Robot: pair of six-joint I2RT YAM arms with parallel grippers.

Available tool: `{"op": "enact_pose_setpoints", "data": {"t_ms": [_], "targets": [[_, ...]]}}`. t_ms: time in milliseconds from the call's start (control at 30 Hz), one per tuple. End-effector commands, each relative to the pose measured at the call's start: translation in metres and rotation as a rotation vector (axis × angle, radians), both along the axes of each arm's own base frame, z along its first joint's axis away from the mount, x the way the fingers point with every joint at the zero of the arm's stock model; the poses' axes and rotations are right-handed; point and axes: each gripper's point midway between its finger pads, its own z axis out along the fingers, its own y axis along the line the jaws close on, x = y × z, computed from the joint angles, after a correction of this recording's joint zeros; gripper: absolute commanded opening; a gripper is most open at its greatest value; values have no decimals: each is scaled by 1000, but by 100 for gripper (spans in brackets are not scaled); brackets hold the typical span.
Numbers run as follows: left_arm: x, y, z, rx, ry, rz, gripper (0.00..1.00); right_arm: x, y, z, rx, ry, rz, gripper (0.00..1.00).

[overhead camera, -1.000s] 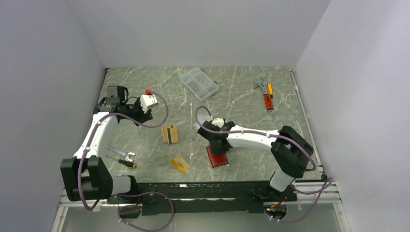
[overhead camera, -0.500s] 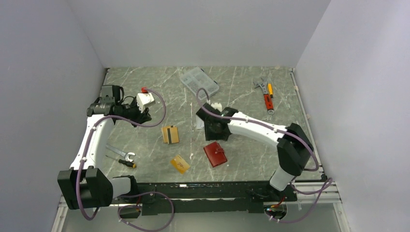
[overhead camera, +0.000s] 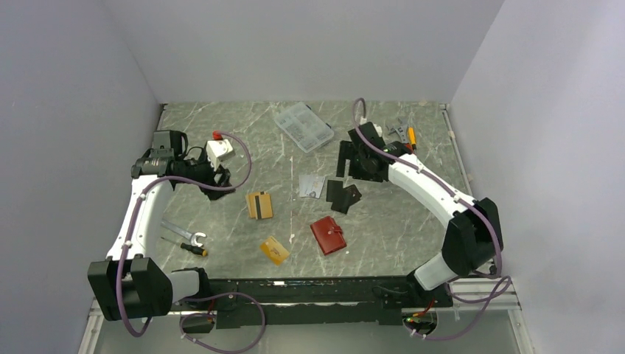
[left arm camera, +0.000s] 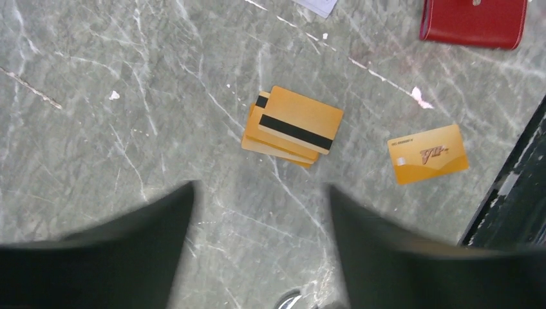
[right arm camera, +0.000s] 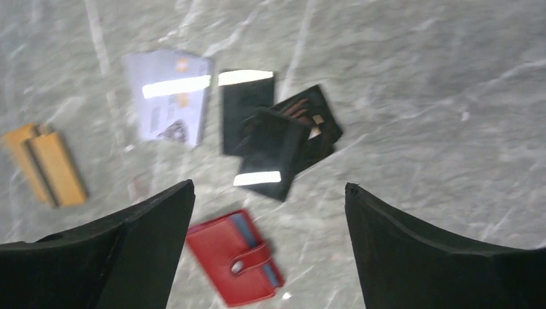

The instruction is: Put the credit cards into the card holder

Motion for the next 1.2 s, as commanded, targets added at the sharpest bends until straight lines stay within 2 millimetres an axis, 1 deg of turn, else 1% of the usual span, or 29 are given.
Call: {"op": "enact_pose_setpoints", "data": {"t_ms": [0,67,133,167,233,300,333,400,433,500,533,567,600,667,733,800,900,967,1033,1067,1100,1133,1167], "targets": [[13,-3,15,-62,-33,36,99,42,-39,14,-19,-208,-97,91],[24,4,14,-66,-28,101,99,53,-71,15,-24,-275,-209,93],[29,8,16,-111,-20,116,99,62,-110,14,-61,-367,-346,96],[32,12,17,-132,-23,132,99,65,-130,14,-97,-429,-417,98],[40,21,15,-157,-33,173,99,63,-166,5,-198,-536,-517,100],[48,32,10,-169,-54,211,99,59,-190,-8,-295,-576,-557,100],[51,37,2,-188,-56,242,99,57,-198,-15,-327,-565,-579,100],[63,51,-8,-249,-67,348,99,55,-216,-27,-350,-527,-653,100],[70,55,-11,-264,-115,355,99,52,-225,-32,-364,-525,-687,100],[74,58,-20,-304,-162,357,99,49,-242,-30,-366,-566,-744,100],[75,57,-26,-324,-174,354,99,49,-248,-26,-351,-602,-765,100],[77,56,-29,-337,-191,353,99,52,-255,-19,-338,-659,-776,100],[77,53,-32,-358,-199,345,99,52,-259,-17,-360,-691,-775,100],[80,53,-39,-376,-236,349,99,50,-268,-16,-397,-694,-778,100],[80,53,-48,-389,-264,362,99,51,-271,-17,-400,-686,-770,100],[79,51,-62,-401,-248,353,99,50,-274,-21,-424,-678,-759,100],[81,51,-63,-407,-237,349,99,41,-277,-39,-440,-647,-766,99],[82,52,-62,-412,-239,359,99,34,-279,-48,-422,-670,-785,99],[83,54,-58,-421,-278,378,99,33,-278,-50,-418,-678,-758,100],[81,53,-56,-430,-317,387,99,35,-278,-45,-416,-720,-762,100],[82,52,-52,-435,-359,401,99,33,-279,-46,-406,-740,-765,100],[85,52,-58,-413,-354,414,99,30,-282,-50,-402,-741,-782,99],[88,54,-61,-402,-342,440,99,32,-281,-48,-396,-755,-772,99]]}}
